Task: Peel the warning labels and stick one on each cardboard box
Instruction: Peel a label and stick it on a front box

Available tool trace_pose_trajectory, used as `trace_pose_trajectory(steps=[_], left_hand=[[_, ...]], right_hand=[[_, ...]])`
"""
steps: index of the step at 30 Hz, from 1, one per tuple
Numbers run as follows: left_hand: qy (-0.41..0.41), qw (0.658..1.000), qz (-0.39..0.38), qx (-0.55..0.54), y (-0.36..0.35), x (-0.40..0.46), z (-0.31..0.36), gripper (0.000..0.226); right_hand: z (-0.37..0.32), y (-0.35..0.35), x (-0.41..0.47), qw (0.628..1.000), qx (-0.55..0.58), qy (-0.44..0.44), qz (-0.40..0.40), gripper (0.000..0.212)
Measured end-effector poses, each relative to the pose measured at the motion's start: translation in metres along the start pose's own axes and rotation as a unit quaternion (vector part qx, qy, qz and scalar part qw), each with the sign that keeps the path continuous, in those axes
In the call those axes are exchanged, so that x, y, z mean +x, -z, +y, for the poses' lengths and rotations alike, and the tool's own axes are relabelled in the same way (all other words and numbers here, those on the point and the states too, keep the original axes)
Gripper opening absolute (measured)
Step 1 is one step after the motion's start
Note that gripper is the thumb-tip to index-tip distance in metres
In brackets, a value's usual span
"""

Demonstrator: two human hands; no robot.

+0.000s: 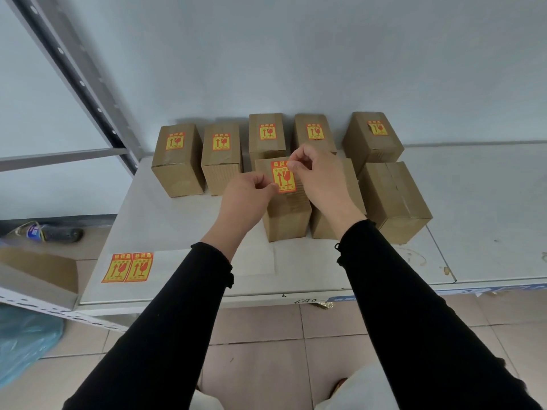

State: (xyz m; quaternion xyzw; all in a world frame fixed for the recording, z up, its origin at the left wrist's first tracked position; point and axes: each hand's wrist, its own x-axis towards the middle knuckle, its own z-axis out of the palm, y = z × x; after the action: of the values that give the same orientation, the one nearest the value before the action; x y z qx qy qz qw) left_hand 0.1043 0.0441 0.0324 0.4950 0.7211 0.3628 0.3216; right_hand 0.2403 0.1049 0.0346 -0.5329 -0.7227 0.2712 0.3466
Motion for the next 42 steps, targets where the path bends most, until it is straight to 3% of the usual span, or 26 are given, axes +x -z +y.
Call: trace_pose_trajectory(steps=[20, 42], left_hand=[[0.001, 0.995, 0.017, 0.101, -0.014, 0.012, -0.005, 0.031], [-0.049, 0.992, 0.058, 0.103, -0.017, 0.003, -0.011, 0.020]], right_hand=[[0.015, -0.015, 0.007, 0.997, -0.079, 0.001, -0.020, 0.009], [0.011, -0.023, 0.009, 0.991, -0.135, 0.006, 0.012, 0.005]])
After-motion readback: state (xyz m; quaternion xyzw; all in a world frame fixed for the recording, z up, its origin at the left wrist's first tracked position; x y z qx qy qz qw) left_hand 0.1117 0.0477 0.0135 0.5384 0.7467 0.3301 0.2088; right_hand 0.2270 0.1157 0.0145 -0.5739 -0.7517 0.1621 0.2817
